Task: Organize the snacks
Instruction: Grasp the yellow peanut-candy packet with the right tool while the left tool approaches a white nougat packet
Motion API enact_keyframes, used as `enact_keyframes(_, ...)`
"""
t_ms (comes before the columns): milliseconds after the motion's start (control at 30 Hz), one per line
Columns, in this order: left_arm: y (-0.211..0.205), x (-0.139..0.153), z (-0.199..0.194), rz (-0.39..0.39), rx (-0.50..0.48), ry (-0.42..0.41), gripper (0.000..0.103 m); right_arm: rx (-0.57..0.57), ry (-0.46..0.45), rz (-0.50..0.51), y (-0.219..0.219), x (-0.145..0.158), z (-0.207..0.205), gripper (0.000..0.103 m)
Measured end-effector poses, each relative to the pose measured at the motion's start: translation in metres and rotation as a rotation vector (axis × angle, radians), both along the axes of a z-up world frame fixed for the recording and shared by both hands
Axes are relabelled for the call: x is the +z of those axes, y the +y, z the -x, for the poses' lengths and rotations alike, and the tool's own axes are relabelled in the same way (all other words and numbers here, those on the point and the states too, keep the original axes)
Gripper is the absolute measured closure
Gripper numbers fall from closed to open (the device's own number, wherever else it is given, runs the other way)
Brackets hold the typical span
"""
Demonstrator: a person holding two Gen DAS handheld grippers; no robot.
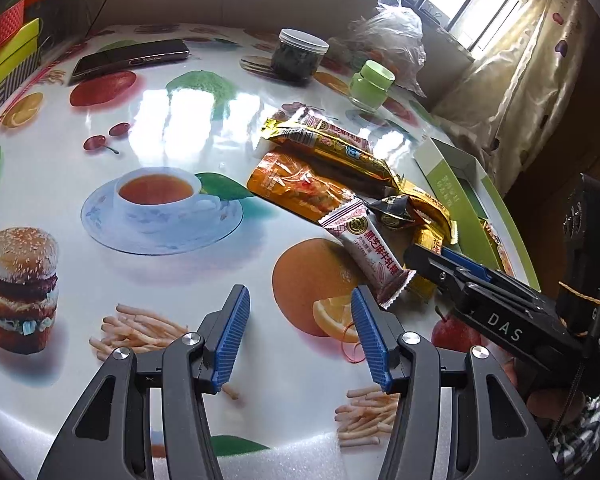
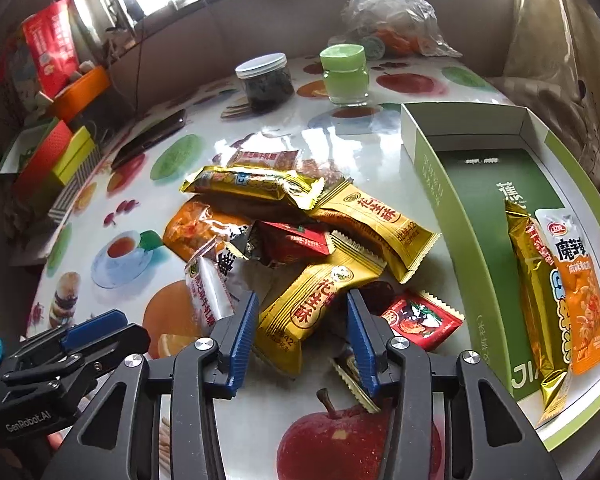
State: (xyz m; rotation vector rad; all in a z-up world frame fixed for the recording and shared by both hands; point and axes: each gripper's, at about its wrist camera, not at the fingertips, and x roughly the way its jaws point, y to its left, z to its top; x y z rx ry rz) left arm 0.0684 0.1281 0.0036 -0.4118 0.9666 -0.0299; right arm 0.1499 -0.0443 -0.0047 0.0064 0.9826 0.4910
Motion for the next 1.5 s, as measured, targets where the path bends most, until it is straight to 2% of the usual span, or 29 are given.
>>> enact_keyframes(167, 0.002, 0.002, -0.003, 0.007, 0.009, -0.007, 0.049, 0.018, -0.017, 0.004, 0.006, -0.001, 0.0, 0.078)
enact_keyframes(367, 0.006, 0.002, -0.004, 0.067, 0.032, 0.001, 0.049, 0.075, -0.006, -0.027, 0.016, -0.003, 0.007, 0.079)
enact_keyframes(600, 0.001, 0.003, -0.011, 0.087, 0.049, 0.015, 0.049, 0.151, 0.031, -0.065, 0.021, -0.004, 0.02, 0.079)
enact_keyframes(800, -0.007, -0.001, -0.015, 0.058, 0.066, 0.047, 0.049, 0.161, 0.03, -0.064, 0.018, -0.003, 0.025, 0.079)
enact_keyframes(967, -0.016, 0.0, -0.02, -0.043, 0.086, 0.074, 0.049, 0.146, 0.027, -0.068, 0.012, -0.003, 0.025, 0.079)
enact_keyframes(1333, -0.024, 0.001, -0.016, -0.085, 0.079, 0.109, 0.049, 0.136, 0.027, -0.068, 0.004, -0.003, 0.03, 0.079)
enact_keyframes(1500, -0.019, 0.003, -0.011, -0.134, 0.083, 0.122, 0.049, 0.13, 0.023, -0.068, 0.0, -0.002, 0.032, 0.079)
